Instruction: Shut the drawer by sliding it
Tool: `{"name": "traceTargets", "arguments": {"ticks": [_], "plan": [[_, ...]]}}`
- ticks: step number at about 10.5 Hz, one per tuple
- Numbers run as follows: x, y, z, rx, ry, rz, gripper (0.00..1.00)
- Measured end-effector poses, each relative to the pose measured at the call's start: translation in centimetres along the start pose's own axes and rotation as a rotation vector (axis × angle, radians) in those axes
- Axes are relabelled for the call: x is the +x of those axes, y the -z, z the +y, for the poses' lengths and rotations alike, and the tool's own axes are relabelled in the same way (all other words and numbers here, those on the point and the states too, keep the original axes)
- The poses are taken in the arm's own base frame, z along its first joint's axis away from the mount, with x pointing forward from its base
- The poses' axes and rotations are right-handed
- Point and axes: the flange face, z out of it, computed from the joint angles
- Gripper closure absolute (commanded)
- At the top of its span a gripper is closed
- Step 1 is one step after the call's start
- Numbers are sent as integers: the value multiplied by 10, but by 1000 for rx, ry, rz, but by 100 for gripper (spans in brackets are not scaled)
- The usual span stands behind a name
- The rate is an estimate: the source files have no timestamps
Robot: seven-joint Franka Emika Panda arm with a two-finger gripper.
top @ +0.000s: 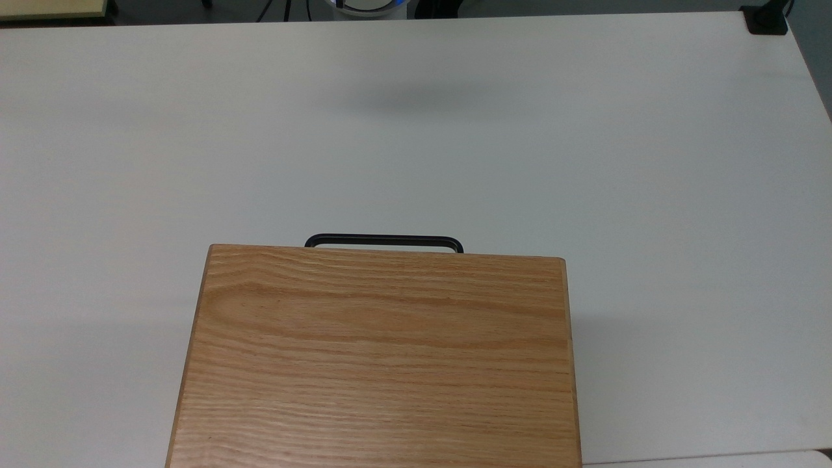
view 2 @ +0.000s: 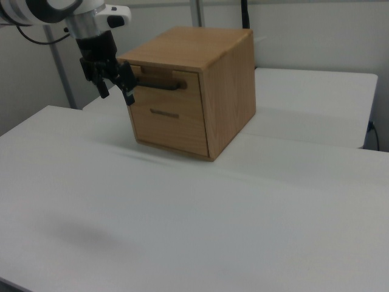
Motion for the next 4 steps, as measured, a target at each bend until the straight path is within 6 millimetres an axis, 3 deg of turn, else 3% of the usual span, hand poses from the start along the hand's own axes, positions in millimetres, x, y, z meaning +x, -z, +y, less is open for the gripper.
{"name": "traceTargets", "arguments": {"ticks": [4], "plan": [[5,-14,-6,-1,108,-15,0]]}}
